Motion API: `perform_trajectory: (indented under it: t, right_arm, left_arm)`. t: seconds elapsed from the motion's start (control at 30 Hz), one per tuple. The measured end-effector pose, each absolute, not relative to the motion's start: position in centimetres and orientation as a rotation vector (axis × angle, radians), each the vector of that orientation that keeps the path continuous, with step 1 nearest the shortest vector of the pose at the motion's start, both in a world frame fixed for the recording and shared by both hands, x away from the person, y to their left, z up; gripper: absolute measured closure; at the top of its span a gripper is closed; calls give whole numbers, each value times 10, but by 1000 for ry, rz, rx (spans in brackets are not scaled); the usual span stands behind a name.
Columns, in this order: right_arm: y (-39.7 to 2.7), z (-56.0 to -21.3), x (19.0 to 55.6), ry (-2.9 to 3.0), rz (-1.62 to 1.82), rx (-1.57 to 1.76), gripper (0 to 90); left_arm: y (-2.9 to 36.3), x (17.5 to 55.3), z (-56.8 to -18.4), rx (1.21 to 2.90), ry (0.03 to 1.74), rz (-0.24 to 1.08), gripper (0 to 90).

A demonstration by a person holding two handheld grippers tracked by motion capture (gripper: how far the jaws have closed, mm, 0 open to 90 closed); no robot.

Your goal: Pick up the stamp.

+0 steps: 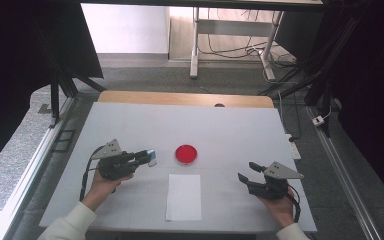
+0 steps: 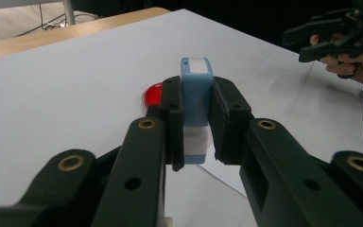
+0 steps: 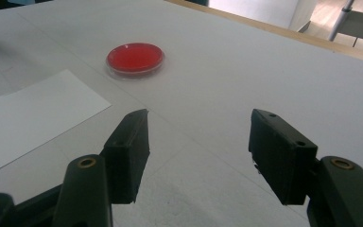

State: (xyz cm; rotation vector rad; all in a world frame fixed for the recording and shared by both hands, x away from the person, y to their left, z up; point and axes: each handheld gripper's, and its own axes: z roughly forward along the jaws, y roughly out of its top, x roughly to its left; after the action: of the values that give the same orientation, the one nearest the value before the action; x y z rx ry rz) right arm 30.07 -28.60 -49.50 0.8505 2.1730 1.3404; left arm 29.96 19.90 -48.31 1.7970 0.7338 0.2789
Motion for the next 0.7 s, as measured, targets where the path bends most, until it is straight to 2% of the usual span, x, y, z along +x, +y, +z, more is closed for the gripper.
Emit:
perform_trajectory:
  t: [0.7]
  right_arm:
    - [-264,-497,296,2210,1325,793,372]
  left_arm:
    - [183,293,-470,1763,714,302,758]
